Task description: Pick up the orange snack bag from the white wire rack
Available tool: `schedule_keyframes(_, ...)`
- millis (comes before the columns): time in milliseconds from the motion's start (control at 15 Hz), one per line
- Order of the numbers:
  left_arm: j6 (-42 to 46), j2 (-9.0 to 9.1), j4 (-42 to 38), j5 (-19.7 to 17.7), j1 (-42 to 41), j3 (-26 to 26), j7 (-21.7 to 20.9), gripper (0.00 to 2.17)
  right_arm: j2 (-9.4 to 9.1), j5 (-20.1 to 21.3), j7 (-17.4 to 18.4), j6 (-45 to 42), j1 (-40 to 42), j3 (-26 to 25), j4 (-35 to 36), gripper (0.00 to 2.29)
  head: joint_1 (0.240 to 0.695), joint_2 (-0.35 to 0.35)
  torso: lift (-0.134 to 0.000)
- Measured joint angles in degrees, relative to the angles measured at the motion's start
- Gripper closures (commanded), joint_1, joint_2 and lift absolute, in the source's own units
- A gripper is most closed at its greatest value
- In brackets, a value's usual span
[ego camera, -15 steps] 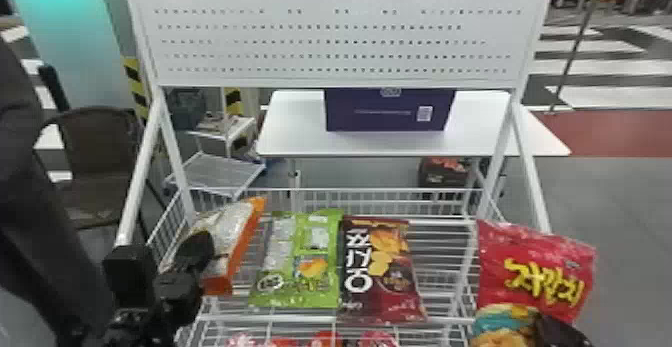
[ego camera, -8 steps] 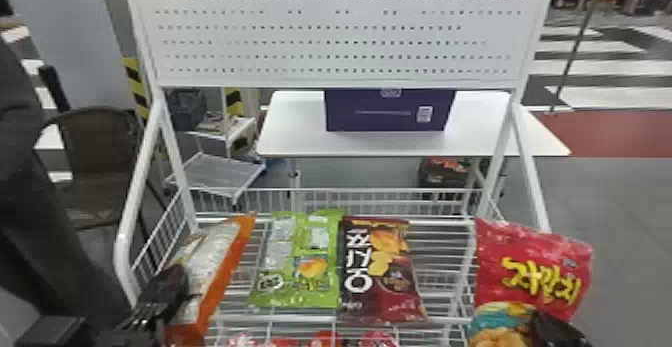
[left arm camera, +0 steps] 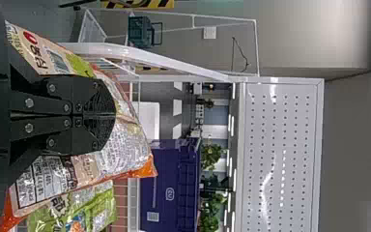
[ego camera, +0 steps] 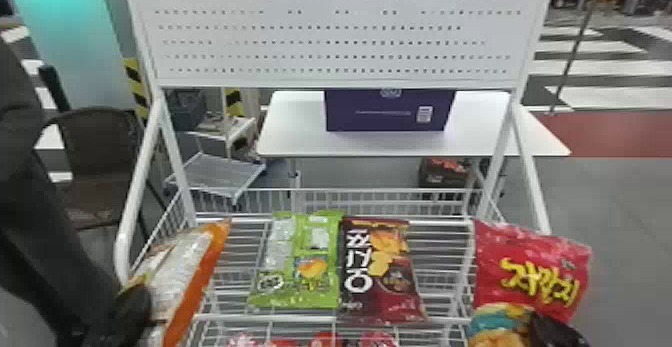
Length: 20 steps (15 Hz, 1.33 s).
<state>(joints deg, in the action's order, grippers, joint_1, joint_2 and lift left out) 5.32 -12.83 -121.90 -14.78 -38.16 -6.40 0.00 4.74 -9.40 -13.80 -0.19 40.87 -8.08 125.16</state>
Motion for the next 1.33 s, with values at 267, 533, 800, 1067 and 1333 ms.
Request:
schedule_keyframes(267,0.7,0.00,-0.2,-0.4,-0.7,-0.5,-0.1,2.00,0.01,0.0,0.0,0.0,-0.1,0.1,0.0,2.22,0.499,0.000,0.000)
schedule_keyframes(533,0.7,-0.12,-0.2,-0.5,-0.7,-0.6,-0.1,2.00,-0.08,0.0,0.0,0.0,0.0,0.1,0.1,2.22,0.499,0.000,0.000)
schedule_keyframes(800,0.9,-0.16,-0.1,-0.5,-0.9,-0.6,-0.1,2.00,-0.04,0.0,0.0,0.0,0.1,0.2,0.1,2.22,0.499,0.000,0.000)
schedule_keyframes(1067,1.2,-0.10,-0.2,-0.5,-1.1,-0.6,-0.1,2.00,0.14,0.0,0.0,0.0,0.3,0.3,0.1,2.22,0.499,0.000,0.000)
schedule_keyframes(1333,1.2,-0.09,-0.2,-0.5,-1.2,-0.6,-0.2,2.00,0.27,0.0,0.0,-0.1,0.6,0.3,0.2,2.22,0.499,0.000,0.000)
